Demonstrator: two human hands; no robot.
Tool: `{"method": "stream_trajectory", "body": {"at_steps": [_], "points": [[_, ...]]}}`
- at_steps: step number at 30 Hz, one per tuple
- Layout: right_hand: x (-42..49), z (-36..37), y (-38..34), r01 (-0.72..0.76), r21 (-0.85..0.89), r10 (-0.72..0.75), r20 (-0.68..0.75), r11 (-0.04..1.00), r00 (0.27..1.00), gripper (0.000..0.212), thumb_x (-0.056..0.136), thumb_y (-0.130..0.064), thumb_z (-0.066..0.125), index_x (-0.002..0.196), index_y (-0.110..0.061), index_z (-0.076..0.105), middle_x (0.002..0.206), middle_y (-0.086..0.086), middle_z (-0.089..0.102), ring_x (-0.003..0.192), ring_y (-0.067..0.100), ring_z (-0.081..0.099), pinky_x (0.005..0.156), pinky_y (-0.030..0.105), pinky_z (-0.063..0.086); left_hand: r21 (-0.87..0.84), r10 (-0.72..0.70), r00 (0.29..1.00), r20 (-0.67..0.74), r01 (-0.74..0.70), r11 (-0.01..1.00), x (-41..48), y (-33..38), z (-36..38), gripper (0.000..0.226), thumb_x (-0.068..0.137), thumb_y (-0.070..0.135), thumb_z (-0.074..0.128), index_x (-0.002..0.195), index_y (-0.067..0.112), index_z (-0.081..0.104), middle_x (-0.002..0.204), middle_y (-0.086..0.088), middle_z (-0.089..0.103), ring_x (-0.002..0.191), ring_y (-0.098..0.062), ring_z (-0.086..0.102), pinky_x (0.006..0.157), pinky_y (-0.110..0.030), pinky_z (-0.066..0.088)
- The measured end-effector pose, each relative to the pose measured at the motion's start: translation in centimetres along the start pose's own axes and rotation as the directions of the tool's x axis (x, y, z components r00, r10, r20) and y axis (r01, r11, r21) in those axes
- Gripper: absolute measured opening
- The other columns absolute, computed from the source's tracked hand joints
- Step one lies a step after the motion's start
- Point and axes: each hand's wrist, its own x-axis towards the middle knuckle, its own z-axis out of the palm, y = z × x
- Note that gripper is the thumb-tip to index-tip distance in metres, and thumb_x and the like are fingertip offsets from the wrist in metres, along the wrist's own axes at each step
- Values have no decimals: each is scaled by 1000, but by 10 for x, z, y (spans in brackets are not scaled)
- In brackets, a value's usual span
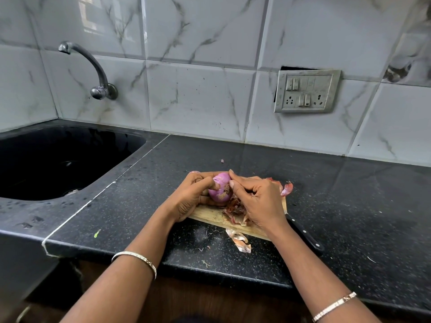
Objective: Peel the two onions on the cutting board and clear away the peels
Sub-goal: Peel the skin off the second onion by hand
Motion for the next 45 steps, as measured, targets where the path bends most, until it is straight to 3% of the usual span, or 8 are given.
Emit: {"method": "stream_trajectory", "body": {"at_steps": [6,12,17,24,29,36,40,45], "points": [[-1,1,2,45,-46,-46,-17,998,999,22,92,-19,73,114,-17,75,110,-5,74,103,-2,68,91,18,53,-7,-9,1000,-12,9,1000,-1,1,1,36,80,13,55,106,14,80,98,-24,75,86,-29,74,80,-42,64],[-5,7,-2,173,-228,-175,12,958,984,33,99,-32,64,124,-11,71,106,4,77,95,17,73,82,38,58,-19,-14,1000,-17,14,1000,-1,0,-1,40,80,14,55,114,8,76,99,-23,74,86,-29,74,83,-43,63],[-5,5,-8,59,-112,-60,-5,992,998,32,97,-35,67,121,-15,73,109,-1,77,98,4,70,86,25,56,4,-9,1000,-25,9,1000,-2,1,-1,39,81,13,56,114,9,76,97,-23,74,84,-28,74,82,-41,63],[-5,4,-5,115,-186,-120,-15,976,993,26,98,-24,62,117,-11,75,102,4,78,91,18,74,81,35,58,11,3,1000,-26,-3,1000,-4,4,2,36,79,16,56,104,19,81,102,-22,75,88,-31,73,75,-41,63],[-6,4,-8,124,-180,-127,-10,976,992,34,97,-35,61,118,-12,74,94,4,78,82,18,73,75,39,57,25,6,1000,-26,-5,1000,-4,2,0,40,80,15,55,112,18,79,102,-21,76,88,-29,74,76,-41,63],[-7,7,-4,162,-235,-165,9,958,986,27,98,-18,60,120,-9,73,101,8,78,90,25,73,79,46,58,11,-5,1000,-27,5,1000,-2,1,0,40,79,16,56,111,19,79,100,-20,76,84,-26,75,75,-42,63],[-8,6,-5,158,-247,-161,11,956,987,25,99,-12,60,120,-10,73,107,6,77,97,22,72,86,42,57,38,-1,1000,-23,2,999,-3,1,-1,45,80,17,54,120,16,75,104,-23,75,85,-28,74,77,-43,62],[-8,6,-7,167,-215,-170,4,962,985,28,98,-20,64,124,-13,71,113,2,76,103,17,71,90,37,57,3,-9,999,-43,10,1000,-3,1,0,39,78,17,55,109,16,79,94,-19,75,81,-25,74,73,-42,63]]}}
